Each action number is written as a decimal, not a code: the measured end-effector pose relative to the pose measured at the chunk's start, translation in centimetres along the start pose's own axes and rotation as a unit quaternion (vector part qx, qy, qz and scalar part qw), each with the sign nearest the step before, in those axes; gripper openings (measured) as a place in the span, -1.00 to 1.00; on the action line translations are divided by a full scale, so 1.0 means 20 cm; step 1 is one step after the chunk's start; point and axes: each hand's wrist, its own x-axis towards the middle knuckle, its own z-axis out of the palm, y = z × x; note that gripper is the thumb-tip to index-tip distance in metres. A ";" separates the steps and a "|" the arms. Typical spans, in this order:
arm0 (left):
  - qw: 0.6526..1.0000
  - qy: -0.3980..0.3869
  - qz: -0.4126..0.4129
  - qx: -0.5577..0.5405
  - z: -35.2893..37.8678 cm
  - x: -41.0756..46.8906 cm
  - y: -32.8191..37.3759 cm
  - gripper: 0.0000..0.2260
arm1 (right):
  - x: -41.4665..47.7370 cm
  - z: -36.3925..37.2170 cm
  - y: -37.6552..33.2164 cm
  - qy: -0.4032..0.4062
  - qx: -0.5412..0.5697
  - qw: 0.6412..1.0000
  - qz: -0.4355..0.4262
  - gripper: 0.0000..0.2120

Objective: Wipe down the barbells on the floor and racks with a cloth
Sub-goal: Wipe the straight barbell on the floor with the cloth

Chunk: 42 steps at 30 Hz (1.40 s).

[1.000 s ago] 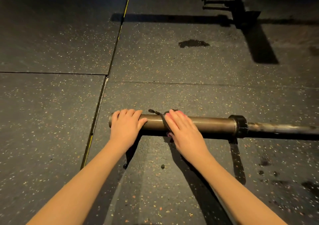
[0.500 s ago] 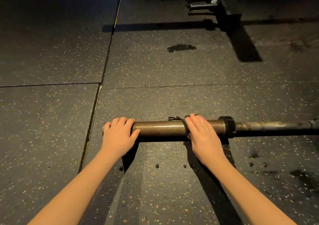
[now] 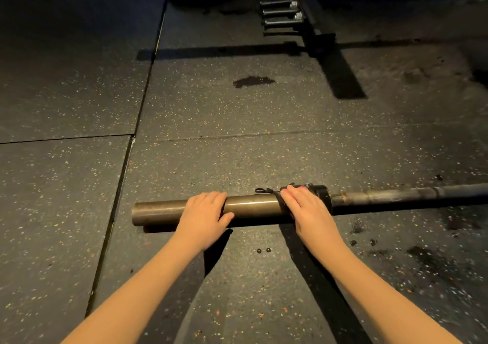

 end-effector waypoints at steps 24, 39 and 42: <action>0.998 -0.014 0.015 0.058 -0.07 -0.01 0.09 -0.65 | 0.10 -0.23 0.21 -0.153 0.108 0.970 0.154 -0.83; 0.928 -0.145 0.236 0.249 -0.13 0.16 0.31 -0.44 | -0.03 -0.28 0.23 0.126 0.184 0.926 0.304 -0.77; 0.919 -0.161 0.240 0.267 -0.11 0.22 0.30 -0.51 | -0.08 -0.27 0.06 0.135 0.210 0.935 0.252 -0.76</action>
